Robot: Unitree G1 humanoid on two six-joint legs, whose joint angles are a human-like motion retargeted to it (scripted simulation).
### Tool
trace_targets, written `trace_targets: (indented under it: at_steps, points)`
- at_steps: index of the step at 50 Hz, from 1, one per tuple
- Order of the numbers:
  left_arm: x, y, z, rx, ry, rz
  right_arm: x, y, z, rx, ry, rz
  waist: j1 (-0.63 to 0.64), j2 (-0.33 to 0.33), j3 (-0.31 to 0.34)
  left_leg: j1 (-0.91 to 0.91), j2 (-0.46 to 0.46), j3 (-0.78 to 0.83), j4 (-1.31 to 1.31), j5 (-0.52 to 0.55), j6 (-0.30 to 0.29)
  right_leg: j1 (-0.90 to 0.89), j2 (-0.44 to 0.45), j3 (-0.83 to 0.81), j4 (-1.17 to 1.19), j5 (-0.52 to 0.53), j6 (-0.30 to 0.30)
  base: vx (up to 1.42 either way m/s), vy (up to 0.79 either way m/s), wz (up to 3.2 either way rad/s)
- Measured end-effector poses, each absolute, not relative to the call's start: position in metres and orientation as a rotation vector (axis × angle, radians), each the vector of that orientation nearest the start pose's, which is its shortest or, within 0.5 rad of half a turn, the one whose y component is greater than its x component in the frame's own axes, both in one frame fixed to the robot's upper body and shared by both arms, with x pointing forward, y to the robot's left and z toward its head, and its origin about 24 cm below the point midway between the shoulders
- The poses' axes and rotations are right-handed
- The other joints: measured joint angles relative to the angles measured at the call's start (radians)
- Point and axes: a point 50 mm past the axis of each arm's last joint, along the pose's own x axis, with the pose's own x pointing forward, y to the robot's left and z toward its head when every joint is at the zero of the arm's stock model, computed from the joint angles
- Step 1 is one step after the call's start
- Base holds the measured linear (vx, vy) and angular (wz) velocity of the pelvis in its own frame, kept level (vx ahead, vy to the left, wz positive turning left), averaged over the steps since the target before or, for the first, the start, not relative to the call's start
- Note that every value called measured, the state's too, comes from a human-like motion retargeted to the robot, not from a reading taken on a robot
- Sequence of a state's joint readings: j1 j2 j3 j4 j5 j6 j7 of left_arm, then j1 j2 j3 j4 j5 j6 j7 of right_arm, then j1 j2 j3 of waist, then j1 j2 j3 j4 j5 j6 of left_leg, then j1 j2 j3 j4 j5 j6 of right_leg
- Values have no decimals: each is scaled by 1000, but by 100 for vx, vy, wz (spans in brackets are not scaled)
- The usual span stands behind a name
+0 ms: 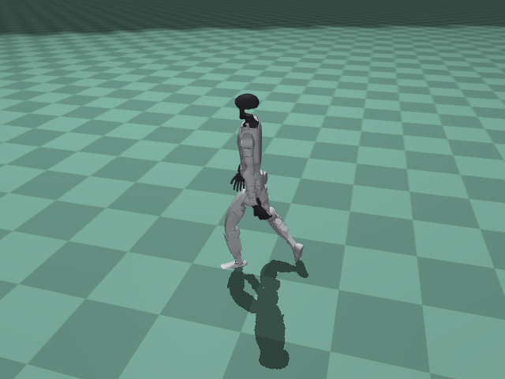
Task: Walk run
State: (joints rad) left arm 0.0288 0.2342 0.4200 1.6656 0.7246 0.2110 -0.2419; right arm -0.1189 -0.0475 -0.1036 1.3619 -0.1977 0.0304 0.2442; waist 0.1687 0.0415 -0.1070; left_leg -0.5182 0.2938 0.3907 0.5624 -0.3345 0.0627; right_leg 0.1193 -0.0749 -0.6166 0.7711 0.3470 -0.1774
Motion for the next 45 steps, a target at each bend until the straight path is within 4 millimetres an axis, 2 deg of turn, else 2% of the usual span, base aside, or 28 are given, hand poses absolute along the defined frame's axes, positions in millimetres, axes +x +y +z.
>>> trace_targets:
  at_steps: [3,5,7,10,12,15,17,18,20,22,23,25,27,30,33,35,37,40,43,45]
  points:
    - [16,244,-166,276,1765,-137,69,-160,-178,-83,1394,217,-71,-65,36,198,-153,43,-187,9,-3,-277,-122,55,256,-164,39,132,-6,44]
    - [58,251,-163,366,1623,-104,41,-161,-181,-102,1458,183,-134,-102,37,309,-244,80,-314,25,-2,-431,-171,37,280,-270,81,120,-10,122]
    - [104,255,-155,432,1459,-119,11,-162,-183,-69,1539,143,-195,-99,39,389,-299,29,-388,23,-7,-538,-176,-14,156,-335,116,129,-17,139]
    - [170,261,-131,479,1217,-152,-29,-162,-181,24,1663,110,-269,-106,42,495,-354,-9,-462,0,-15,-701,-183,-33,-120,-447,99,135,-31,115]
    - [208,266,-109,513,1071,-154,-50,-160,-178,115,1740,101,-335,-110,36,553,-392,-106,-488,-8,-16,-793,-178,-1,-330,-517,97,117,-39,155]
    - [245,265,-81,573,881,-168,-77,-157,-171,294,1831,95,-433,-81,-26,610,-371,-169,-501,3,-43,-933,-178,98,-533,-557,127,114,-47,181]
    - [249,255,-78,599,812,-189,-85,-153,-169,411,1843,60,-442,-86,-74,641,-369,-189,-486,87,-97,-977,-219,68,-463,-583,124,132,-59,96]
    - [245,249,-82,598,801,-194,-86,-151,-168,450,1831,27,-431,-87,-102,648,-369,-190,-471,153,-126,-986,-235,52,-387,-606,83,148,-63,28]
    - [219,246,-100,570,853,-195,-90,-152,-169,470,1807,-34,-444,-85,-137,689,-368,-139,-419,386,-147,-932,-217,29,-362,-502,19,177,-75,13]
    - [178,243,-124,529,972,-225,-87,-154,-170,471,1765,-83,-472,-110,-134,728,-336,42,-286,617,-72,-893,-244,195,-251,-487,51,167,-70,30]
    - [158,238,-135,508,1038,-238,-81,-154,-172,473,1738,-97,-461,-129,-126,717,-320,108,-166,679,-30,-847,-260,223,-225,-516,53,150,-60,-33]
    - [117,231,-155,457,1197,-227,-69,-158,-174,450,1708,-85,-399,-215,-124,692,-349,240,14,643,56,-737,-291,246,-220,-589,46,147,-58,-103]
    - [70,225,-170,403,1384,-199,-52,-160,-177,412,1687,-62,-351,-268,-108,628,-304,341,165,471,114,-616,-320,217,-260,-617,63,134,-46,-66]
    - [2,221,-173,320,1661,-204,-4,-156,-181,341,1585,-41,-256,-222,-53,383,-199,276,343,312,34,-380,-158,173,-465,-573,73,114,-32,-73]
    - [-52,234,-165,416,1847,-394,61,-156,-178,281,1402,-15,-188,-190,-2,198,-210,213,224,218,-2,-189,-36,109,-638,-529,86,102,-35,-83]
    - [-75,243,-158,537,1927,-498,112,-157,-168,245,1255,18,-115,-188,23,78,-213,204,80,177,-15,-105,12,130,-697,-523,108,98,-35,-141]
    - [-90,248,-154,603,1962,-557,163,-159,-151,189,1112,72,-42,-180,43,-44,-217,168,-81,149,-29,-44,47,191,-721,-528,131,141,-34,-146]
    - [-103,244,-151,550,1995,-580,224,-168,-120,102,940,154,59,-177,52,-202,-231,42,-295,118,-40,38,64,243,-737,-523,169,125,-12,-105]
    - [-116,234,-149,365,2060,-515,251,-170,-101,27,834,212,98,-173,17,-254,-200,64,-322,64,-33,89,69,290,-701,-463,207,155,-3,-60]
    - [-121,228,-149,245,2074,-416,252,-165,-100,-7,783,229,71,-139,-14,-221,-161,134,-225,61,-1,122,105,276,-637,-360,195,173,-2,-23]
